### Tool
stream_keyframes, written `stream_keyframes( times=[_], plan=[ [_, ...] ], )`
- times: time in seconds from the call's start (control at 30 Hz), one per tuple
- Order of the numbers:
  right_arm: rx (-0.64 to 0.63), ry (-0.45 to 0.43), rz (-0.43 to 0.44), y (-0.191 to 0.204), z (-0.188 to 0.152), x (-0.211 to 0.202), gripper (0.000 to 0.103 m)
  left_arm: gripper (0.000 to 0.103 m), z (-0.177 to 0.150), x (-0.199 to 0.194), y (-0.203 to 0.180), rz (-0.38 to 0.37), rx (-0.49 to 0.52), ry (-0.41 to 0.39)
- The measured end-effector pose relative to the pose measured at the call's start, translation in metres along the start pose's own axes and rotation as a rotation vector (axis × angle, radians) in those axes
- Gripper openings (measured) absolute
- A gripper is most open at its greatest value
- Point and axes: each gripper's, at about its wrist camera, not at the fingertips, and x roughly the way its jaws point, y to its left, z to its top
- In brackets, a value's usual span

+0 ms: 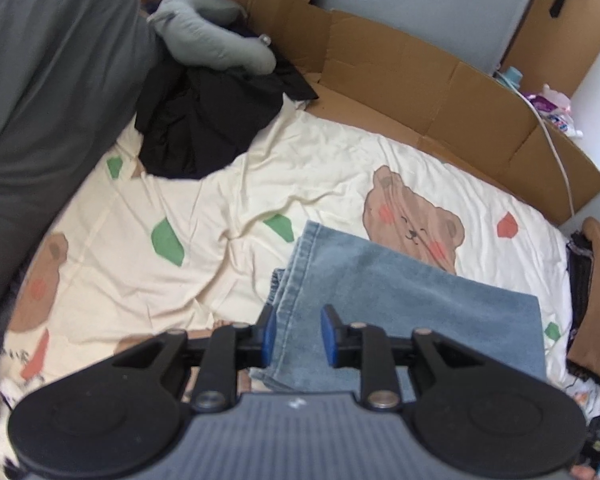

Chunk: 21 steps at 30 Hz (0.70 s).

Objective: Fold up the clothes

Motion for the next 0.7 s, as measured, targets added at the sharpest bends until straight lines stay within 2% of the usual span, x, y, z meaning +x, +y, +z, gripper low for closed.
stream_keyframes(
  times=[0.13,0.33,0.57,0.7],
  plan=[
    [0.116,-0.047,0.043,-0.011,-0.012,-0.01,0.049,0.029,-0.002,0.006,-0.007,-0.029,0.012,-0.002],
    [0.183,-0.061,-0.008,-0.035,-0.027,-0.012,0.049,0.029,-0.024,0.026,-0.016,-0.103,0.024,0.032],
    [0.282,-0.13,0.01,-0.053,-0.036,-0.009,0.049,0.029,-0.045,0.062,-0.024,-0.102,0.049,0.105],
    [0.32,-0.166,0.025,-0.045,-0.036,-0.001,0.049,0.029,-0.055,0.078,-0.033,-0.109,0.068,0.125]
  ],
)
